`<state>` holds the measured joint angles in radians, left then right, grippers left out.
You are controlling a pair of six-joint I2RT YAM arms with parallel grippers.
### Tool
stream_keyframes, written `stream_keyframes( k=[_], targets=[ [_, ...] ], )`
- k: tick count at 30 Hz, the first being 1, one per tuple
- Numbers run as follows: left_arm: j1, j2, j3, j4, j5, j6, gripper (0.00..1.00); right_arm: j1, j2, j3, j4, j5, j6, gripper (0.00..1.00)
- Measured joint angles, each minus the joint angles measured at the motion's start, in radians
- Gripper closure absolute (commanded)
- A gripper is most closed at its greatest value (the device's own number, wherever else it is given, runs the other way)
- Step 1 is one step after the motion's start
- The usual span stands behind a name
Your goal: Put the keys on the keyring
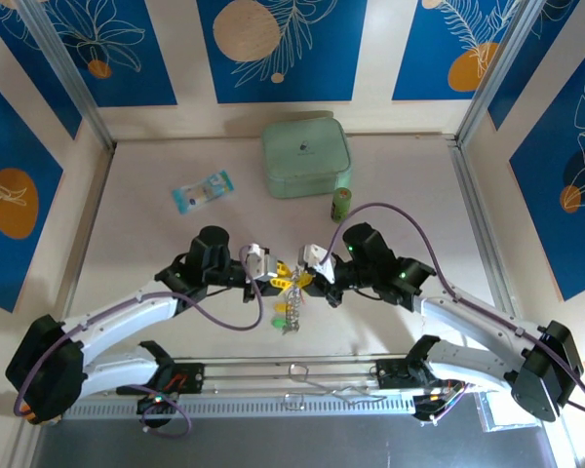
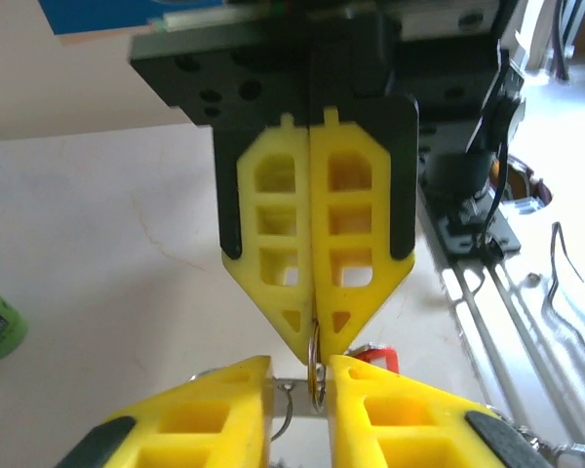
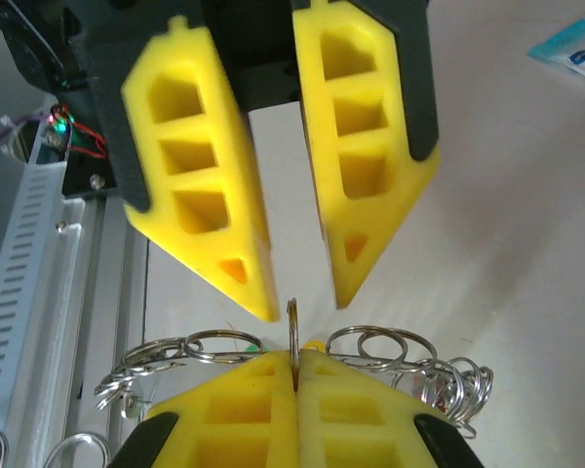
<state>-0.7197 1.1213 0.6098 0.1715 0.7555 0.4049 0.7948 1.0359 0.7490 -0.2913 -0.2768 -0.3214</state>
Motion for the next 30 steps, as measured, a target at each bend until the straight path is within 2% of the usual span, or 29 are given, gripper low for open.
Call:
stream_keyframes(
  k=[4, 14, 18, 21, 25, 30],
  targets=[
    [-0.002, 0.000, 0.021, -0.082, -0.009, 0.057, 0.82, 0.045, 0.042, 0.095, -0.098, 0.058, -0.056, 1.00],
    [-0.005, 0.000, 0.023, -0.161, -0.008, 0.086, 1.00, 0.124, 0.118, 0.180, -0.212, 0.181, -0.119, 0.99],
    [-0.005, 0.000, 0.023, -0.158, -0.008, 0.079, 1.00, 0.121, 0.109, 0.167, -0.192, 0.187, -0.109, 0.78],
    [-0.005, -0.002, 0.016, -0.133, -0.006, 0.065, 1.00, 0.088, 0.047, 0.098, -0.117, 0.158, -0.080, 0.64],
    [-0.005, -0.010, -0.017, -0.064, -0.005, 0.029, 1.00, 0.040, -0.063, -0.029, 0.002, 0.111, 0.012, 0.62],
    [-0.006, -0.013, -0.050, 0.005, -0.005, -0.008, 1.00, 0.041, -0.081, -0.138, 0.119, 0.077, 0.129, 0.61]
  ],
)
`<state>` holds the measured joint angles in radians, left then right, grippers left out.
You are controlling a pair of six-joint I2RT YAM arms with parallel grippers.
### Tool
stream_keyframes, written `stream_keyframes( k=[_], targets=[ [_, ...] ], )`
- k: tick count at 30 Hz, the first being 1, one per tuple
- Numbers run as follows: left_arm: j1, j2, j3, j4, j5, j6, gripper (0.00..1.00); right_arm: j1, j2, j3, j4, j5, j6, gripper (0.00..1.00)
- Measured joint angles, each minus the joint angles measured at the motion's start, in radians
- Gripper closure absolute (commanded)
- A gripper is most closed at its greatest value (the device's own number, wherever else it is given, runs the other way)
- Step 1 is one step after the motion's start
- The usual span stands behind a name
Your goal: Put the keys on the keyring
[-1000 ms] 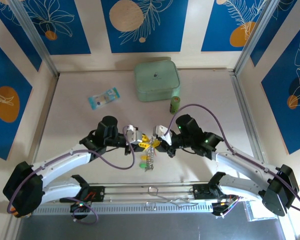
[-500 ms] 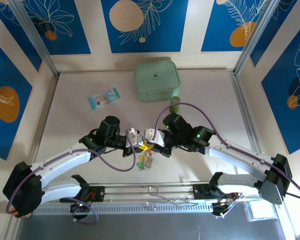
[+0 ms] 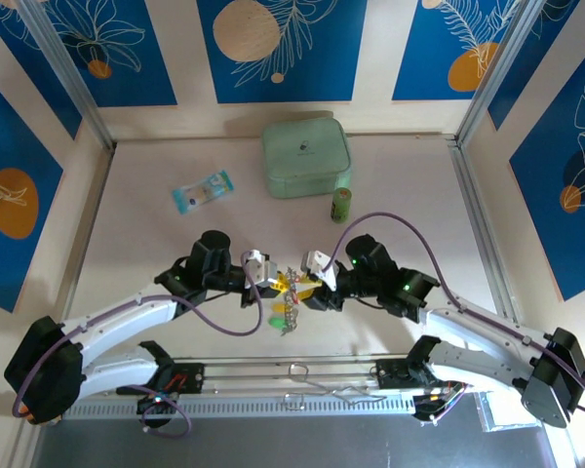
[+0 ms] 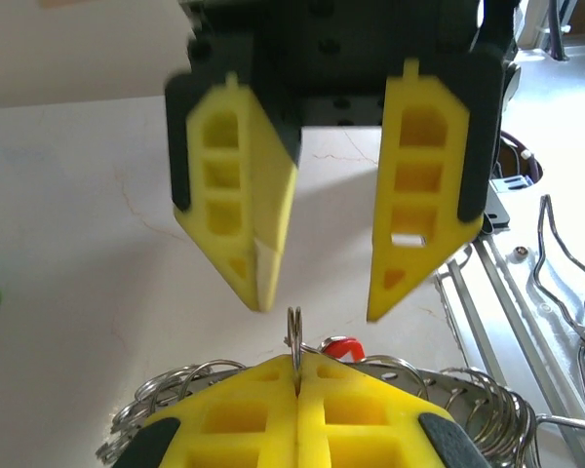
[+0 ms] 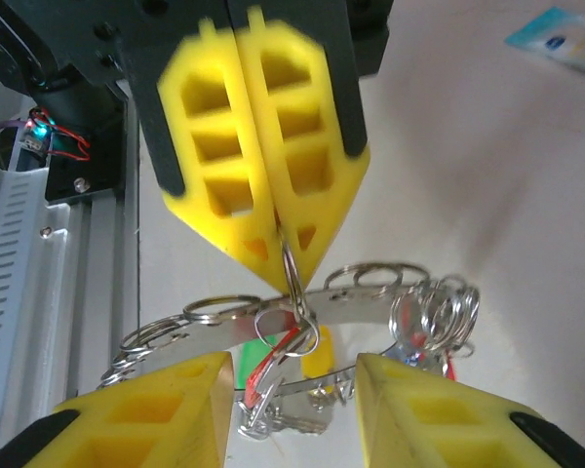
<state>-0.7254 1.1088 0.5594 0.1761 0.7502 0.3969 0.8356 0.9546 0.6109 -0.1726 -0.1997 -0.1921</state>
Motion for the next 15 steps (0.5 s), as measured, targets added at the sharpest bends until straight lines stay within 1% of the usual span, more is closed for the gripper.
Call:
stream_keyframes(
  k=[3, 11, 15],
  targets=[
    [0.000, 0.000, -0.003, 0.021, 0.000, -0.008, 1.00, 0.005, 0.016, -0.029, 0.038, -0.002, 0.040, 0.62],
    [0.000, -0.004, -0.005, 0.051, 0.000, -0.023, 1.00, 0.009, 0.063, -0.031, 0.087, 0.017, 0.061, 0.89],
    [0.000, -0.010, -0.023, 0.090, 0.002, -0.029, 1.00, 0.009, 0.065, -0.031, 0.105, 0.016, 0.065, 0.98]
  ],
)
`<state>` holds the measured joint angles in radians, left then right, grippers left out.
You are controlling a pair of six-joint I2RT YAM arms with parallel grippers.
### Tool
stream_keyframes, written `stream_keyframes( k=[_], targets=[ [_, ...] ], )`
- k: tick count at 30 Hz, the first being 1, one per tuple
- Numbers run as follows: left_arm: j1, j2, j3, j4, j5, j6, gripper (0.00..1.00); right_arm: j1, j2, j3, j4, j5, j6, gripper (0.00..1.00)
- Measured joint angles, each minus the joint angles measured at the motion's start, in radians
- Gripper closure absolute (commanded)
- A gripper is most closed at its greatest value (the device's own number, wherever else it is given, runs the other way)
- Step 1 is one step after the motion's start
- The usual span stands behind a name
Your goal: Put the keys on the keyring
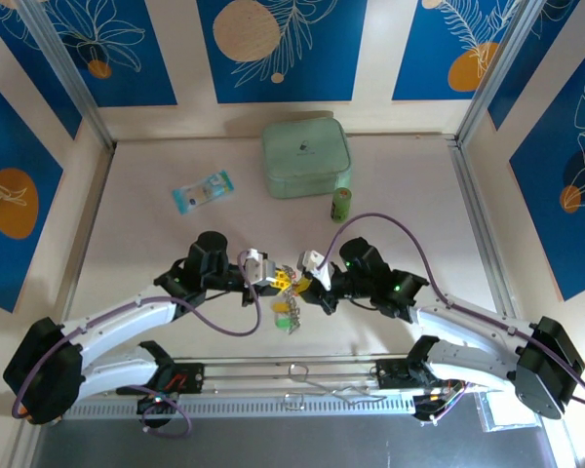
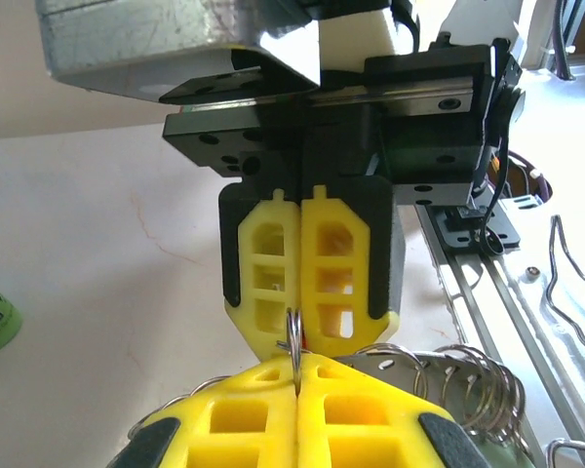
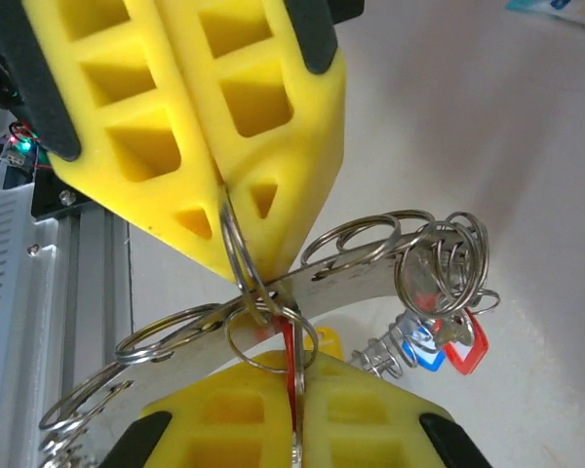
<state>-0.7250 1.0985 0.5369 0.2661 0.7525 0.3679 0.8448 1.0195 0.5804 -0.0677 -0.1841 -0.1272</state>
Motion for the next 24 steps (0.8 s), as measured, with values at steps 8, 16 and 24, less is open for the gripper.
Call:
stream_keyframes(
  k=[8, 16, 24],
  targets=[
    [0.000, 0.001, -0.037, 0.111, 0.018, -0.038, 1.00, 0.000, 0.045, 0.000, 0.061, -0.026, 0.005, 1.00],
    [0.000, 0.000, -0.043, 0.116, 0.041, -0.029, 1.00, -0.013, 0.051, 0.013, 0.017, -0.073, -0.016, 1.00],
    [0.000, -0.012, -0.039, 0.107, 0.068, 0.027, 1.00, -0.031, 0.060, 0.139, -0.229, -0.106, -0.159, 1.00]
  ],
)
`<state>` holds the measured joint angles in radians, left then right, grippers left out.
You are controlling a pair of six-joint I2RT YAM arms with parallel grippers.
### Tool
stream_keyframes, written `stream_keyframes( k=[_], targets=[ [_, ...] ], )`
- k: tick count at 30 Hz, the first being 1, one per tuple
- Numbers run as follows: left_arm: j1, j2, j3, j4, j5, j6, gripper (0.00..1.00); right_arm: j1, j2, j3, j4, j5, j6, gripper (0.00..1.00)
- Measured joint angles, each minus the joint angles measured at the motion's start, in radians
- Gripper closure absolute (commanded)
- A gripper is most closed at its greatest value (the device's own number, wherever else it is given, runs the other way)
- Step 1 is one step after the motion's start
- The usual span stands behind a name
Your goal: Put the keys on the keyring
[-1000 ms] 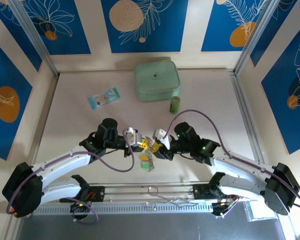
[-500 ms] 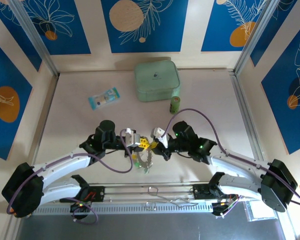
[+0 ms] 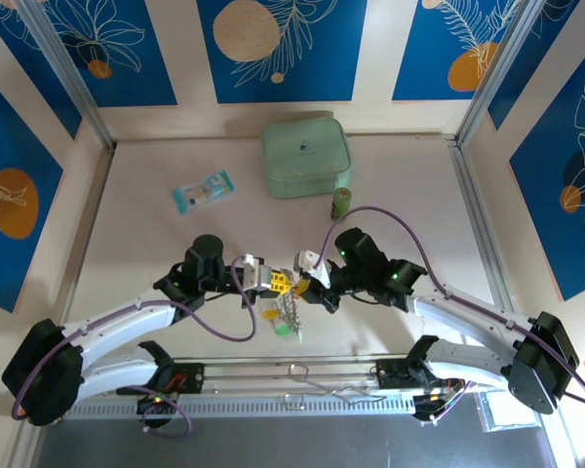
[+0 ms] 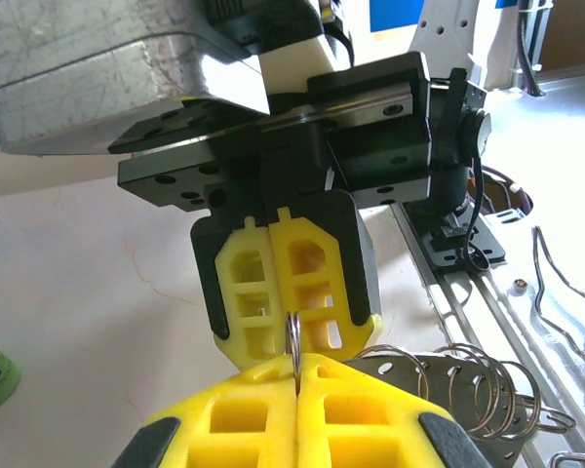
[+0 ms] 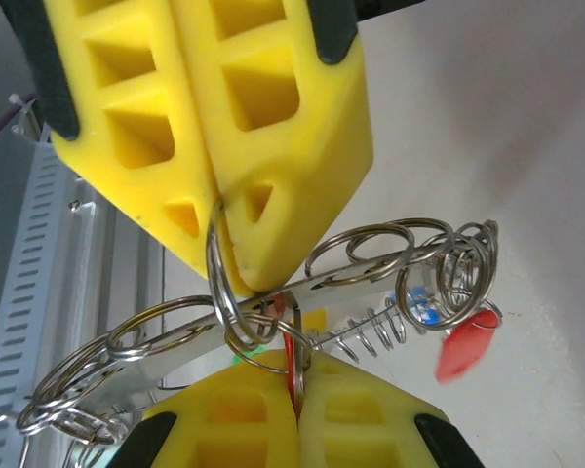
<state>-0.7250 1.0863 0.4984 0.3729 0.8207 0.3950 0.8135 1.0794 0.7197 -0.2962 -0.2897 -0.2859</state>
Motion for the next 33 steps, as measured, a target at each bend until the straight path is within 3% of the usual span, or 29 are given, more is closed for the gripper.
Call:
stream_keyframes(
  k=[11, 23, 33],
  targets=[
    [0.000, 0.002, 0.002, -0.038, 0.013, 0.027, 1.00, -0.047, 0.120, 0.065, -0.072, -0.109, -0.080, 1.00],
    [0.000, 0.001, 0.037, -0.060, 0.014, 0.060, 1.00, -0.105, -0.016, 0.055, -0.059, -0.134, -0.063, 1.00],
    [0.000, 0.002, 0.037, -0.067, 0.018, 0.056, 1.00, -0.085, 0.080, 0.066, -0.083, -0.148, -0.063, 1.00]
  ],
)
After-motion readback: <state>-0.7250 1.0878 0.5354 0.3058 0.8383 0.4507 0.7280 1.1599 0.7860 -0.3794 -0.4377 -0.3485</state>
